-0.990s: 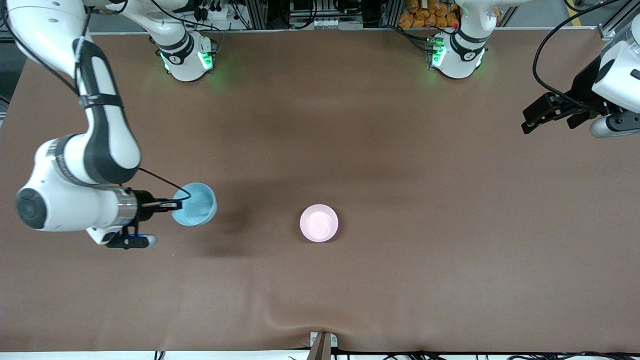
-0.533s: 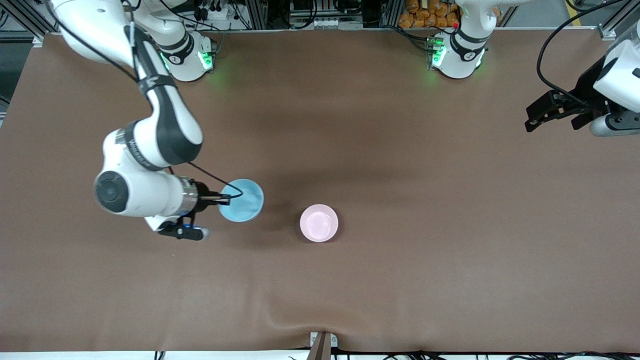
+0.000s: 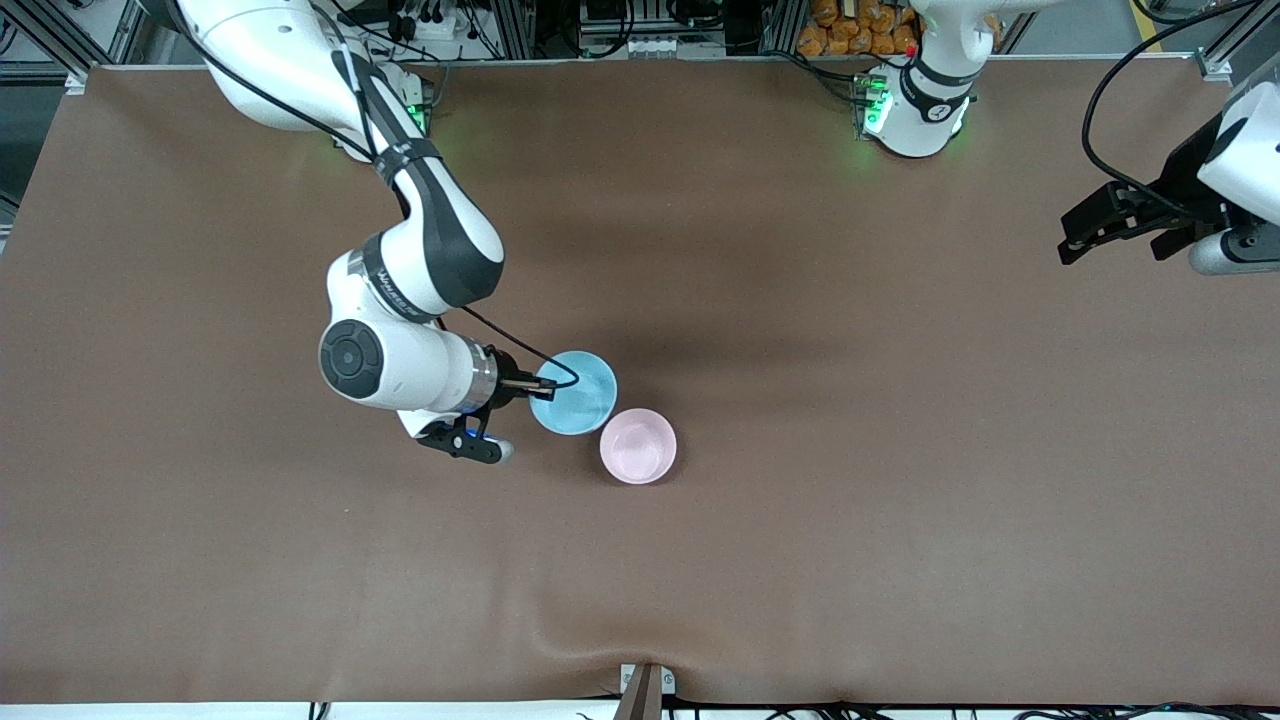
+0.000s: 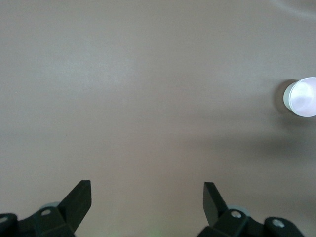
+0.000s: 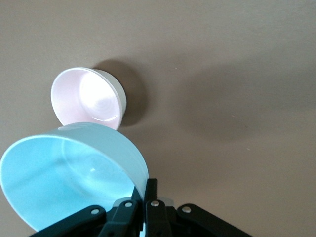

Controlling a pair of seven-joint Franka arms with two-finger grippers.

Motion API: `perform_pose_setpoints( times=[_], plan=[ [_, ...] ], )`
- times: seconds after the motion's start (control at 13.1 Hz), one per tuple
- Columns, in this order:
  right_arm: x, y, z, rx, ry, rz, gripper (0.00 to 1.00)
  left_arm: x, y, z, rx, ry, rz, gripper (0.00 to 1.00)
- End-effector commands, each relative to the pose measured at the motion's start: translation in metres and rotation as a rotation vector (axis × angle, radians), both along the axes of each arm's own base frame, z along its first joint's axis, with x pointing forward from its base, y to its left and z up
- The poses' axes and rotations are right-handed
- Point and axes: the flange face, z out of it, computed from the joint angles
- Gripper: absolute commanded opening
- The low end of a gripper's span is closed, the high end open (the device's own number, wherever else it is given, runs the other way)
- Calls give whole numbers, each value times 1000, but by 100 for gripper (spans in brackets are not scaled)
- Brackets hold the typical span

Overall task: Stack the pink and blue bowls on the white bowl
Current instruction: 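Carry the blue bowl with the right gripper toward the stacked bowls, then lower the blue bowl onto the pink bowl and open the right gripper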

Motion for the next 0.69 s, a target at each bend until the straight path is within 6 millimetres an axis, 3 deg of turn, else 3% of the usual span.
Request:
perform_pose_setpoints(
  times=[0.0,0.23,0.61],
  plan=[
    [-4,25,-21,10,-20,-37,0,-5,7,1,13,3,-23,100],
    [-14,57,-40,2,-42,-82,0,-7,5,2,13,1,-26,100],
    [-8,69,-66,4,-75,-128,0,-6,12,2,14,0,-30,100]
  ],
)
